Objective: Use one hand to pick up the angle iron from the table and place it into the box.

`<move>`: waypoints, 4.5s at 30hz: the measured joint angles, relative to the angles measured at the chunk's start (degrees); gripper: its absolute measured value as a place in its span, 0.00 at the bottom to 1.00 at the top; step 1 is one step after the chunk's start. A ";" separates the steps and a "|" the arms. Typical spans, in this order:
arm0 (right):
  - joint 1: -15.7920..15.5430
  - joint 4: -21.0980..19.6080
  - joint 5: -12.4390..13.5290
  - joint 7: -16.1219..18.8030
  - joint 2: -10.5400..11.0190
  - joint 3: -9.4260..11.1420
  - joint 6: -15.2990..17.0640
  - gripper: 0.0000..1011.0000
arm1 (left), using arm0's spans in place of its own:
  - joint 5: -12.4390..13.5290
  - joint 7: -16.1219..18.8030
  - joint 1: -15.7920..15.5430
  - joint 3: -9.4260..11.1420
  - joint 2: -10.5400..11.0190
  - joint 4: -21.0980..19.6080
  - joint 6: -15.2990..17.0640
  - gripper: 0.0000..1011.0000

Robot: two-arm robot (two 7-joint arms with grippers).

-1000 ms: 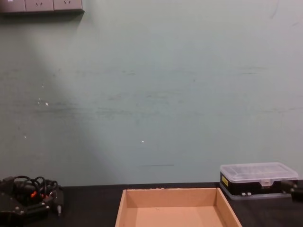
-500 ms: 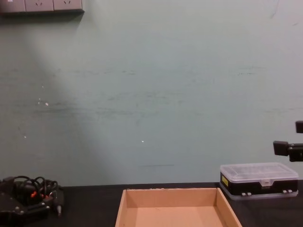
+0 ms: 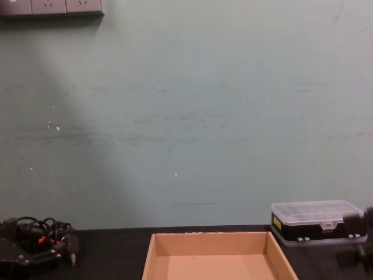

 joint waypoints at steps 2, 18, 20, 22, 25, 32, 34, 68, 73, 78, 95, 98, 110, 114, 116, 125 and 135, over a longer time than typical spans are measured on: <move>0.86 0.97 -0.58 1.10 0.20 -1.42 0.86 0.99 | 0.00 0.00 0.00 0.00 0.00 0.00 0.00 0.99; 5.78 4.00 -5.30 7.73 2.19 -9.38 4.17 0.99 | 0.00 0.00 0.00 0.00 0.00 0.00 0.00 0.99; 6.41 4.18 -5.57 8.84 2.50 -10.24 4.30 0.99 | 0.00 0.00 0.00 0.00 0.00 0.00 0.00 0.99; 6.83 4.29 -5.74 9.54 2.68 -10.72 4.33 0.99 | 0.00 0.00 0.00 0.00 0.00 0.00 0.00 0.99; 7.69 4.44 -6.13 10.83 2.98 -11.72 4.33 0.99 | 0.00 0.00 0.00 0.00 0.00 0.00 0.00 0.99; 10.01 4.95 -7.87 13.49 3.52 -14.46 4.33 0.99 | 0.00 0.00 0.00 0.00 0.00 0.00 0.00 0.99; 10.47 5.13 -8.34 13.94 3.54 -15.00 4.33 0.99 | 0.00 0.00 0.00 0.00 0.00 0.00 0.00 0.99; 13.55 9.73 -11.30 14.50 0.86 -19.07 2.78 0.85 | 0.00 0.00 0.00 0.00 0.00 0.00 0.00 0.99; 13.59 9.93 -11.31 14.23 0.63 -18.93 2.62 0.71 | 0.00 0.00 0.00 0.00 0.00 0.00 0.00 0.99; 13.59 10.02 -11.24 13.87 0.47 -18.67 2.51 0.58 | 0.00 0.00 0.00 0.00 0.00 0.00 0.00 0.99; 13.70 10.34 -10.28 14.06 0.03 -18.37 2.31 0.44 | 0.00 0.00 0.00 0.00 0.00 0.00 0.00 0.99; 13.62 10.01 -9.59 14.22 0.05 -17.96 1.98 0.44 | 0.00 0.00 0.00 0.00 0.00 0.00 0.00 0.99; 13.19 6.44 -2.11 9.82 -1.21 -11.26 -2.99 0.45 | 0.00 0.00 0.00 0.00 0.00 0.00 0.00 0.99; 13.91 7.48 -3.22 5.93 -3.50 -10.44 -4.57 0.45 | 0.00 0.00 0.00 0.01 0.00 0.00 0.00 0.99; 14.21 8.17 -3.76 4.81 -4.47 -10.32 -5.09 0.45 | 0.00 0.00 0.00 0.00 0.00 0.00 0.00 0.99; 18.22 19.68 -8.42 -0.98 -14.42 -10.93 -8.42 0.45 | 0.00 0.00 0.00 0.00 0.00 -0.01 0.00 0.99; 23.03 33.78 -11.30 -0.12 -22.69 -12.53 -10.56 0.45 | 0.00 0.00 0.00 0.00 0.00 0.00 0.00 0.99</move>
